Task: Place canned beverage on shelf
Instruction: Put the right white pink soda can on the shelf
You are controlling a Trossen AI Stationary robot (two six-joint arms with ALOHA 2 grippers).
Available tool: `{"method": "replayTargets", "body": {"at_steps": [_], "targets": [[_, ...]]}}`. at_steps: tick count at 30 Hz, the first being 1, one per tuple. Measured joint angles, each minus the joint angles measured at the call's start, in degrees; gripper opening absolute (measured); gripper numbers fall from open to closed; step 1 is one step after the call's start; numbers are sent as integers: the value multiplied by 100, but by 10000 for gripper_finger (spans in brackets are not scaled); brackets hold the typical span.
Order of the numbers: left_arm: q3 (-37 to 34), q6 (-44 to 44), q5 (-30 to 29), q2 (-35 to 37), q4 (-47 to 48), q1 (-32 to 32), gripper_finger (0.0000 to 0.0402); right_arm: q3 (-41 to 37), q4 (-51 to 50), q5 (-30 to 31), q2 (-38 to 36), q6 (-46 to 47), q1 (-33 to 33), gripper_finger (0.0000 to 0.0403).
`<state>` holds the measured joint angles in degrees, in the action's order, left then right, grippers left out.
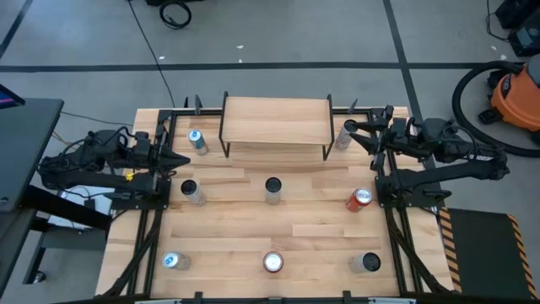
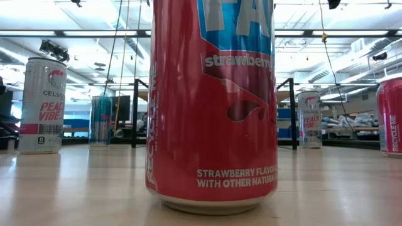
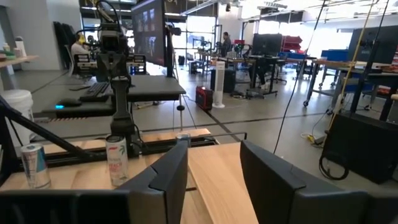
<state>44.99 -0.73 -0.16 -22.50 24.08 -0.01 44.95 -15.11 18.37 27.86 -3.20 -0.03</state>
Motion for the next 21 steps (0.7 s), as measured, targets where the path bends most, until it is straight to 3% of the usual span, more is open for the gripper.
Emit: {"method": "replayTargets", "body": {"at_steps": [14,21], "targets": [[0,286,0,1,33,0,16,0,35,-83,0,86,-11,157],[0,470,0,0,31,0,16,0,-95,-360,0,431,-11,198]]}}
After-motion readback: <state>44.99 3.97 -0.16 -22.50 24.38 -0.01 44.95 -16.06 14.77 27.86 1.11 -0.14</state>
